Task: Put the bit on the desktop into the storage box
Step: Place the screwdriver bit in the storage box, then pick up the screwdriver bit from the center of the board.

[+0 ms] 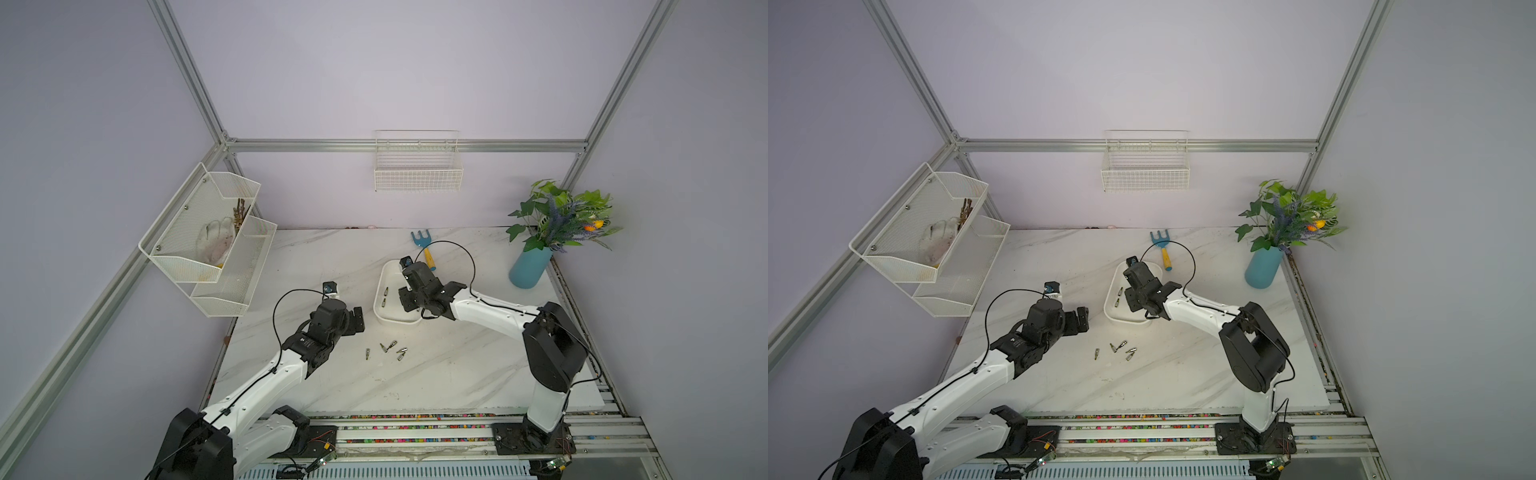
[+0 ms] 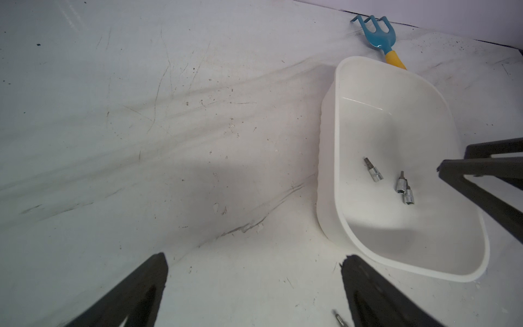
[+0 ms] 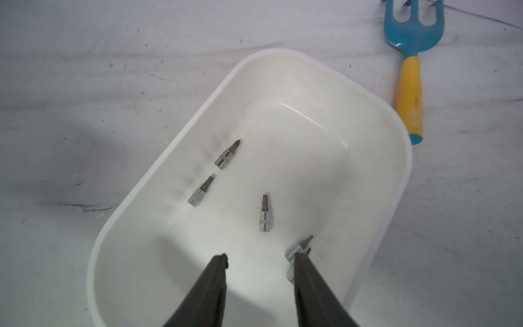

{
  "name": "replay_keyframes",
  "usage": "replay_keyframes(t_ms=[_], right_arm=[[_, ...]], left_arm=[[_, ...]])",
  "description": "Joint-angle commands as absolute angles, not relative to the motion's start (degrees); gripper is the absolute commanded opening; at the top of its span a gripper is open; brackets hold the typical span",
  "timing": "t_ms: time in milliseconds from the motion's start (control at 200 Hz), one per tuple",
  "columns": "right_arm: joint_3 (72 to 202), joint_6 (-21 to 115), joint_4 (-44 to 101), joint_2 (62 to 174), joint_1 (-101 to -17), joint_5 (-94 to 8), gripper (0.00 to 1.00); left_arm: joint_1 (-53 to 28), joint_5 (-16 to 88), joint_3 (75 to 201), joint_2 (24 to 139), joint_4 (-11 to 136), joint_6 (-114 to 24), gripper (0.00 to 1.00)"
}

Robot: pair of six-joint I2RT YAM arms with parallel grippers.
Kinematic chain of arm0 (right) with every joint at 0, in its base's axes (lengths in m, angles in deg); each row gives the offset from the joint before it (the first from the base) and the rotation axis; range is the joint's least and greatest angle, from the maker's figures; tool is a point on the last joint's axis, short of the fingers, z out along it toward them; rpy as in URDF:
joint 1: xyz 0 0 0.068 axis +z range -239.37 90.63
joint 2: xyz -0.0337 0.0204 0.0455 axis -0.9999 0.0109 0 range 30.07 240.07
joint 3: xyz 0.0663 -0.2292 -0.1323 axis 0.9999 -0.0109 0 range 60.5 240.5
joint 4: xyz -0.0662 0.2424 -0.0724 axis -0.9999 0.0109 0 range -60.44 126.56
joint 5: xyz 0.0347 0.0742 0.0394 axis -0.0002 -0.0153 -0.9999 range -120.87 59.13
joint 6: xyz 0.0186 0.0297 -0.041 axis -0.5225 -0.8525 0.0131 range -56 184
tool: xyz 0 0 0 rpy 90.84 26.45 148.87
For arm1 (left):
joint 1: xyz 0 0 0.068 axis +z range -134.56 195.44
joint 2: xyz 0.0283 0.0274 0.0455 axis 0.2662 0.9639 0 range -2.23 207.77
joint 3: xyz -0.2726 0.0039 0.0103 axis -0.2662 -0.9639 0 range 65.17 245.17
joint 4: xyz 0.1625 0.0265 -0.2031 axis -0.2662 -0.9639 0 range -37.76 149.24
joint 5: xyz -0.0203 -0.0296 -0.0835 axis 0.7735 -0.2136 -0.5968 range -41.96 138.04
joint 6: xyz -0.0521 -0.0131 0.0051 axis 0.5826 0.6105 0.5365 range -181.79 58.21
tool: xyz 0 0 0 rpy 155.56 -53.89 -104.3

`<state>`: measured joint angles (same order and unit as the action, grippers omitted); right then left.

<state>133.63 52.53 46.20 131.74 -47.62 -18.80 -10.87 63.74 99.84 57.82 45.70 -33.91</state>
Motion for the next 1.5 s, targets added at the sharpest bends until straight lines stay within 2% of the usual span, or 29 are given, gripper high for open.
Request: replay_keyframes(t_ms=[0,155,300,325,400,420,435,455,640,985,1105,1265,1490], right_arm=[[127.67,51.63,41.93,123.72,-48.49,-17.61,0.47],[116.7,51.34,36.2,112.02,-48.85,-17.1,0.53],[105.4,51.36,28.21,103.43,-49.05,-14.45,0.64],[103.76,51.19,27.0,102.17,-49.07,-13.73,0.72],[99.1,50.75,22.99,98.81,-49.2,-11.8,0.82],[98.22,50.68,21.94,98.06,-49.21,-11.34,0.87],[97.53,50.6,21.07,97.54,-49.16,-11.13,0.97],[96.34,50.51,19.8,96.92,-49.18,-10.79,1.0],[91.56,49.09,15.16,93.97,-49.25,-8.98,1.0],[89.12,49.91,12.66,92.47,-49.22,-5.02,1.0],[88.81,49.95,12.43,92.38,-49.23,-4.55,1.0],[88.72,50.02,12.35,92.39,-49.28,-4.33,1.0],[88.5,50.03,12.22,92.21,-49.23,-4.41,1.0]], left_arm=[[-10.97,60.75,103.39,56.74,40.3,-32.22,1.0],[-13.66,59.83,105.35,57.85,34.44,-30.53,1.0],[-17.5,61.08,107.4,60.43,30.52,-28.78,1.0],[-18.12,61.29,107.74,61.01,29.86,-28.38,1.0],[-20.28,62.32,108.71,62.62,28.39,-27.18,1.0],[-20.85,62.47,108.97,63.06,27.96,-26.85,1.0],[-21.26,62.65,109.21,63.41,27.77,-26.55,1.0],[-21.81,62.83,109.41,63.85,27.3,-26.13,1.0],[-25.56,63.92,110.6,68.55,25.24,-23.31,1.0],[-26.44,62.3,111.04,75.74,24.61,-21.97,0.91],[-26.44,61.63,111.76,77.91,24.61,-22.22,0.85],[-26.49,60.26,112.36,81.7,24.77,-22.32,0.71],[-26.47,59.95,111.63,82.62,25.58,-22.14,0.6]])
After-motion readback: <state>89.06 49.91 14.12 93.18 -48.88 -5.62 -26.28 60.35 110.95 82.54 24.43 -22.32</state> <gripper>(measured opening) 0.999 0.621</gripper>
